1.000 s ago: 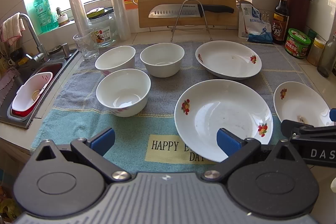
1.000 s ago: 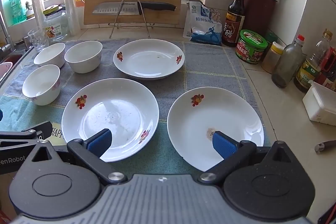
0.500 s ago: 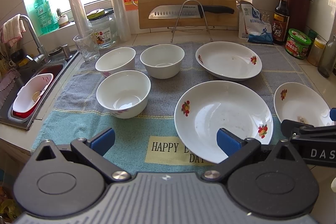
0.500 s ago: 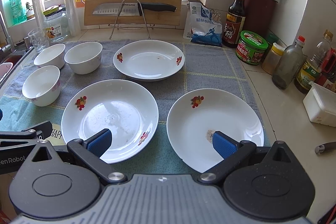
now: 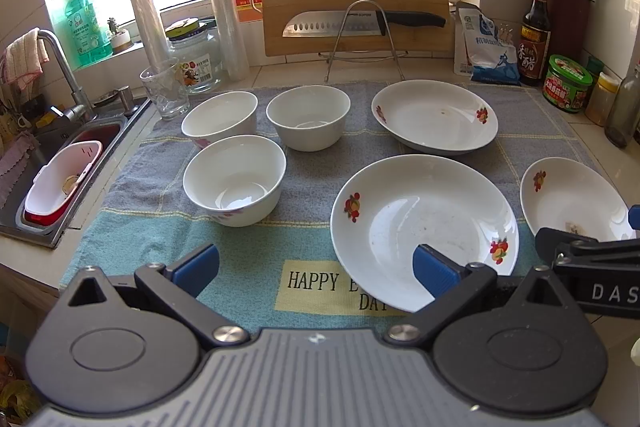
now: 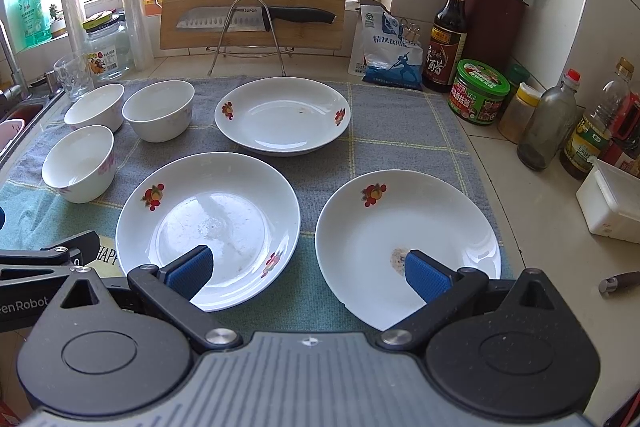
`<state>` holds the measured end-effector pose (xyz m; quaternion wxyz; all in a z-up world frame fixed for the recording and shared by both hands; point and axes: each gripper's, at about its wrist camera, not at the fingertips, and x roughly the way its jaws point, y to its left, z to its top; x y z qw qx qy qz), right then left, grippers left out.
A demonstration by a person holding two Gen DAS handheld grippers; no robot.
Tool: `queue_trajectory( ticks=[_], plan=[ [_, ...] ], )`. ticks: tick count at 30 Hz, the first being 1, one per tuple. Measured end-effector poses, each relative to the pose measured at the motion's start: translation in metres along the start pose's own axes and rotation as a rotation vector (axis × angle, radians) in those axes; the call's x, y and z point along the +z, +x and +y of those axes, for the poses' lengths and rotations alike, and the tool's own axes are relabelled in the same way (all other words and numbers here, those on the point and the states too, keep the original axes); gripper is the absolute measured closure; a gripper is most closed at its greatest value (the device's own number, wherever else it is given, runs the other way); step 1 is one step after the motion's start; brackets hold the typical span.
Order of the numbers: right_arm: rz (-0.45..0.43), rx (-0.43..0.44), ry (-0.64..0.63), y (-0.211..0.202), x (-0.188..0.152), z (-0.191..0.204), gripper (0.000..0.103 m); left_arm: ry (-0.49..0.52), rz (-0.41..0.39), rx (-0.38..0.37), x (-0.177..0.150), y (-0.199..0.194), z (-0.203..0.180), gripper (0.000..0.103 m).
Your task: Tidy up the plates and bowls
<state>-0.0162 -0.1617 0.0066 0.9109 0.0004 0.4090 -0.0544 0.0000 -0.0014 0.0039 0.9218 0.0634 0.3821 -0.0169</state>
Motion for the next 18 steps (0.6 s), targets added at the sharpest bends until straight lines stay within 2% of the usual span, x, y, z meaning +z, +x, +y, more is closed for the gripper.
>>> queue_trajectory(
  ticks=[18],
  plan=[
    [-0.006, 0.004, -0.003, -0.0017, 0.0031, -0.0017, 0.000, 0.000, -0.004, 0.003, 0.0018, -0.0014, -0.0003, 0.001]
  ],
)
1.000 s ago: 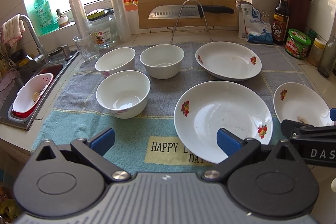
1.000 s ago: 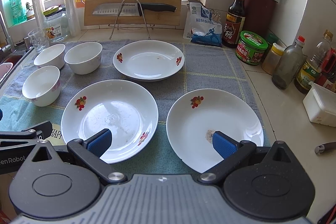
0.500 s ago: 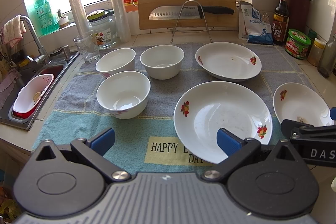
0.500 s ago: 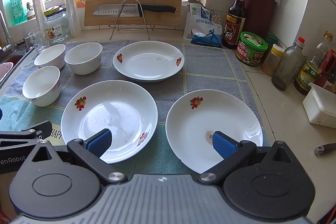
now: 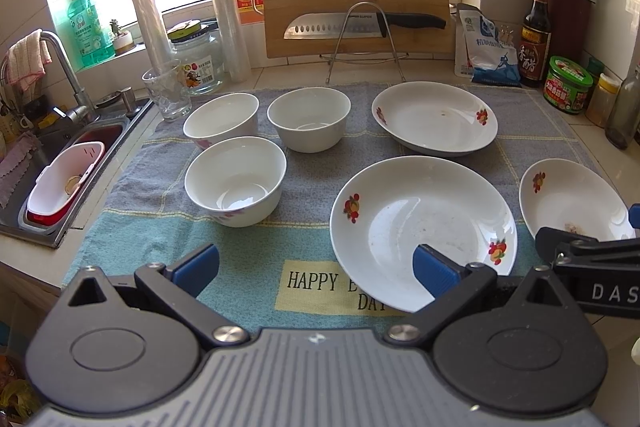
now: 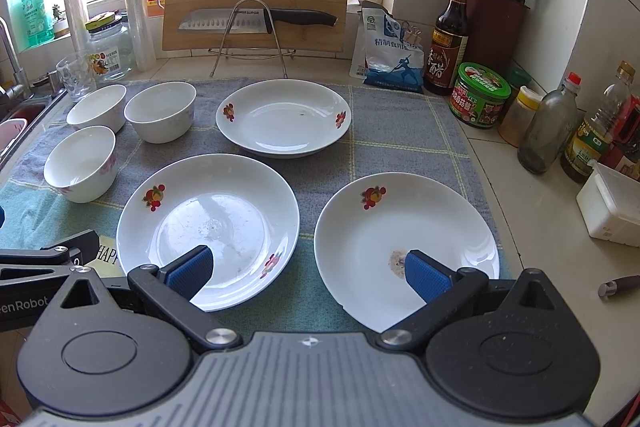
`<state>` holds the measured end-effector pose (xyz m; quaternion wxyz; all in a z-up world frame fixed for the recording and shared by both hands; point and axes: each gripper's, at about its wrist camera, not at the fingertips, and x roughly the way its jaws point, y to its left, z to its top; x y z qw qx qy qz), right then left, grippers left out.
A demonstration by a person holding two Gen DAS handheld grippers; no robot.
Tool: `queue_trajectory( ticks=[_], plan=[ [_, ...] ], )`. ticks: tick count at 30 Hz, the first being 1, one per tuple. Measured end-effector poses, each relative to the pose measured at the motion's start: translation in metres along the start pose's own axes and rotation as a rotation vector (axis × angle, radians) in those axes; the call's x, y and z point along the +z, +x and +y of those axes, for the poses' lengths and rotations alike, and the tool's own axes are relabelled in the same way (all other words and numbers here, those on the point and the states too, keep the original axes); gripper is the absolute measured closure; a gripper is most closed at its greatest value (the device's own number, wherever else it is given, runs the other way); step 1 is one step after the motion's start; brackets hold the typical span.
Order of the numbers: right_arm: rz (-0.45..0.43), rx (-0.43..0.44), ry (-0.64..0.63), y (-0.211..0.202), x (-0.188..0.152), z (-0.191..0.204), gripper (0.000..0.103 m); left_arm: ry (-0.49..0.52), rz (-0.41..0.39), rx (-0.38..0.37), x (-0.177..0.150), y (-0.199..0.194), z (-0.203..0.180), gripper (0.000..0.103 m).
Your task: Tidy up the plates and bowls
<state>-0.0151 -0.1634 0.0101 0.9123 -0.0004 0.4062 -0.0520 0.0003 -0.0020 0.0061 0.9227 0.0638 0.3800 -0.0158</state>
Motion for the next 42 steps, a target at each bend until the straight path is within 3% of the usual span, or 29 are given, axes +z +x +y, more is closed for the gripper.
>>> queue_trajectory(
  ticks=[29, 42],
  plan=[
    [-0.046, 0.037, 0.006, -0.006, -0.009, -0.023, 0.000, -0.005, -0.002, -0.022, -0.003, -0.005, -0.023, 0.001],
    [-0.124, 0.020, -0.020, -0.006, -0.029, -0.065, 0.000, 0.051, -0.106, -0.138, 0.003, -0.006, -0.038, 0.001]
  ],
)
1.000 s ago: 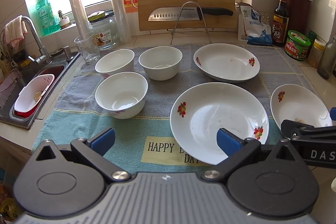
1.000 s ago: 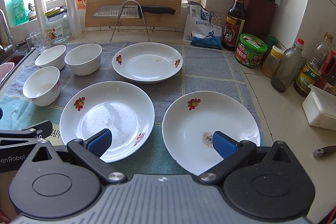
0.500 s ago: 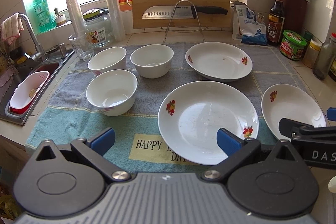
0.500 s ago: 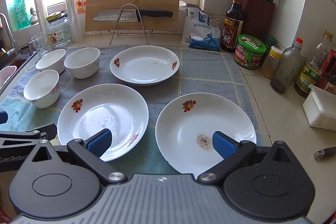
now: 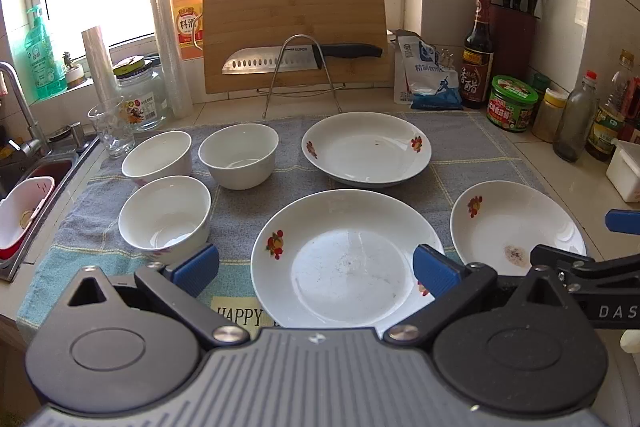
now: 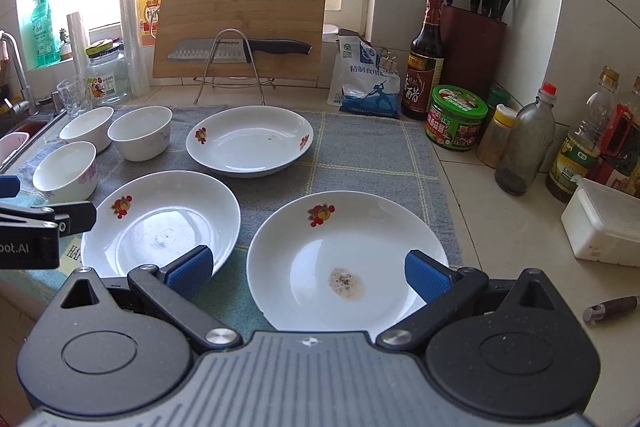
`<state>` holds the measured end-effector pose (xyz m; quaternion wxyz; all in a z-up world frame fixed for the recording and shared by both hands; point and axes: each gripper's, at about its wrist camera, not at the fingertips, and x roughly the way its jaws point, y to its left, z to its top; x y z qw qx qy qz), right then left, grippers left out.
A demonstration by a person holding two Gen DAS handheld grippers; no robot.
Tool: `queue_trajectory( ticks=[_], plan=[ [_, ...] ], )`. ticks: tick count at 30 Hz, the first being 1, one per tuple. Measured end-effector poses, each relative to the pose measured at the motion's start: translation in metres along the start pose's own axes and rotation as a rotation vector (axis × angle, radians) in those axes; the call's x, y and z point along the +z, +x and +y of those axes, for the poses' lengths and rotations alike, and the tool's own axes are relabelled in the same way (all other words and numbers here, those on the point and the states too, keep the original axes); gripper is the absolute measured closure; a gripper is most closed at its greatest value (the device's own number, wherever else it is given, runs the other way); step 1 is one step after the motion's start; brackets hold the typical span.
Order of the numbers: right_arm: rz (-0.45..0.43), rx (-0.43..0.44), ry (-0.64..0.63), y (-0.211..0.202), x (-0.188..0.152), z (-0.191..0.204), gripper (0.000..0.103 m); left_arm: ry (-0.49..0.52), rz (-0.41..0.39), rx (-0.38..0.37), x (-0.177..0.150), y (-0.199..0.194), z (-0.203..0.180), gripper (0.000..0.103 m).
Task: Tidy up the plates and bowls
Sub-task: 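Move the left tool toward the rim of the stained white plate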
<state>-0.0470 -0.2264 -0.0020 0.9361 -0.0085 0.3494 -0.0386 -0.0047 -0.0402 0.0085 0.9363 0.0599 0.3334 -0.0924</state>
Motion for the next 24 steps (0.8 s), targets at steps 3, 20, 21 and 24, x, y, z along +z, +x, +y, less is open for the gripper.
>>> queue_trajectory(
  ticks=[3, 20, 21, 24],
  plan=[
    [0.004, -0.012, -0.017, 0.002, -0.012, -0.011, 0.000, 0.012, -0.016, -0.035, 0.001, 0.002, -0.003, 0.001],
    [0.070, 0.070, -0.035, 0.035, -0.075, -0.046, 0.000, 0.011, 0.052, -0.228, 0.017, 0.021, -0.027, 0.001],
    [0.066, 0.074, -0.039, 0.036, -0.076, -0.047, 0.000, 0.032, 0.048, -0.226, 0.019, 0.022, -0.030, 0.001],
    [0.051, 0.075, -0.038, 0.039, -0.075, -0.048, 0.000, 0.080, 0.052, -0.243, 0.027, 0.027, -0.038, 0.001]
  ],
)
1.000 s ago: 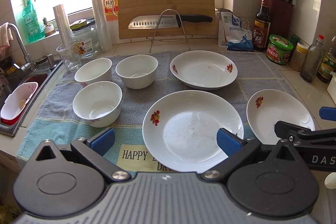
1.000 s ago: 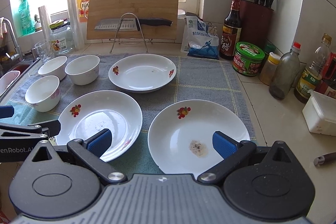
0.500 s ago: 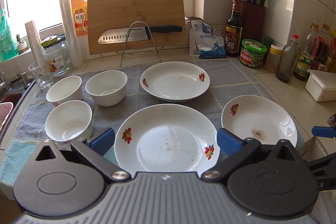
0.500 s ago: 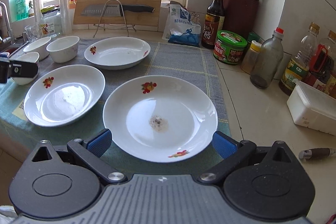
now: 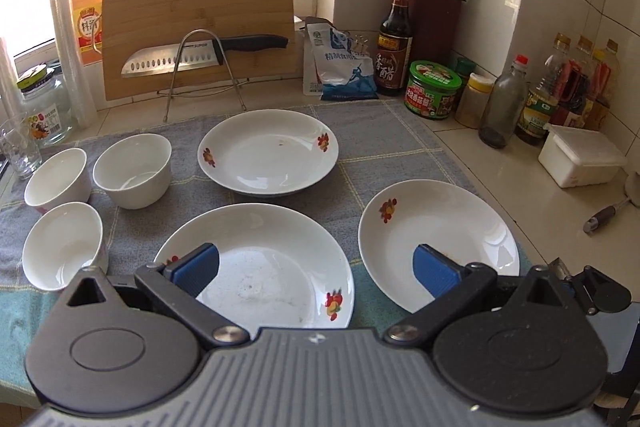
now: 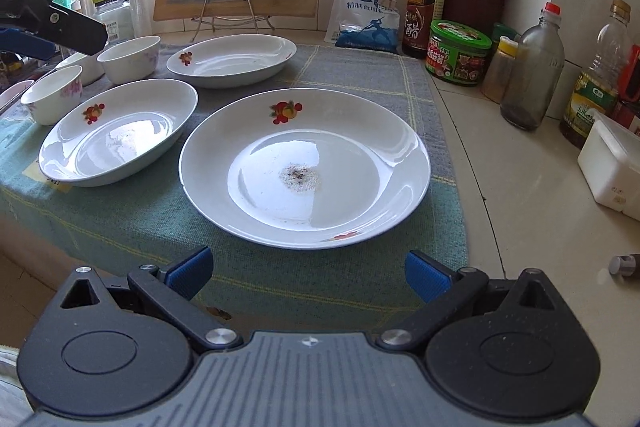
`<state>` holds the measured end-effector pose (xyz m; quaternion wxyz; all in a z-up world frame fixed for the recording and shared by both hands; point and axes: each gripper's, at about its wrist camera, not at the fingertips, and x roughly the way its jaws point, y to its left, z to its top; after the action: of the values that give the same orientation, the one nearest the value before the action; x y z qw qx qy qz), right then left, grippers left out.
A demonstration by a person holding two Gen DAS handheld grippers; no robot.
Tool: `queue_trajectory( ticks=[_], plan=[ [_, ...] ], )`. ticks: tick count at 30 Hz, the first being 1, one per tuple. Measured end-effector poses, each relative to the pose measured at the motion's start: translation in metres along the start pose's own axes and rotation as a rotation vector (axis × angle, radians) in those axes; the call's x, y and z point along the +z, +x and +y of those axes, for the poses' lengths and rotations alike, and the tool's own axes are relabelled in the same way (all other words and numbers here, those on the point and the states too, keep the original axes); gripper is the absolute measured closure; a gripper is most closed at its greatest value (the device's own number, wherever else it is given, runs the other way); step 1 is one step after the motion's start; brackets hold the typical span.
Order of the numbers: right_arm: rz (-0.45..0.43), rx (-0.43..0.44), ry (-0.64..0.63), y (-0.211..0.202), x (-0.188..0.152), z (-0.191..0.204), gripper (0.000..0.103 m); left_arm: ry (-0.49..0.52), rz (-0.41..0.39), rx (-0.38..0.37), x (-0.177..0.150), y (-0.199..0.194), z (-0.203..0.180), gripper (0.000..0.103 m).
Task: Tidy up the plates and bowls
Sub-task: 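Move the left tool toward the rim of the stained white plate, then close the left tool on the stained plate rim and lift it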
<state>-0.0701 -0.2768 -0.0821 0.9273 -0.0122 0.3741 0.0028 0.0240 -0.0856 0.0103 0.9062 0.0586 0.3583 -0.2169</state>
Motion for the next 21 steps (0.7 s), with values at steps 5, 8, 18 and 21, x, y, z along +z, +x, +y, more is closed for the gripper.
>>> queue_trajectory(
  ticks=[5, 8, 18, 21],
  plan=[
    [-0.009, 0.007, -0.001, 0.011, 0.000, -0.002, 0.000, 0.109, 0.006, -0.050, 0.019, 0.019, -0.009, 0.001],
    [-0.009, -0.014, -0.026, 0.019, -0.001, 0.000, 0.000, 0.168, 0.009, -0.087, 0.031, 0.034, -0.012, 0.001],
    [-0.009, 0.004, -0.010, 0.036, 0.005, -0.001, 0.000, 0.348, 0.151, -0.305, 0.057, 0.102, -0.031, 0.001],
    [-0.011, 0.009, -0.012, 0.036, 0.005, -0.001, 0.000, 0.377, 0.222, -0.380, 0.058, 0.123, -0.039, 0.001]
  ],
)
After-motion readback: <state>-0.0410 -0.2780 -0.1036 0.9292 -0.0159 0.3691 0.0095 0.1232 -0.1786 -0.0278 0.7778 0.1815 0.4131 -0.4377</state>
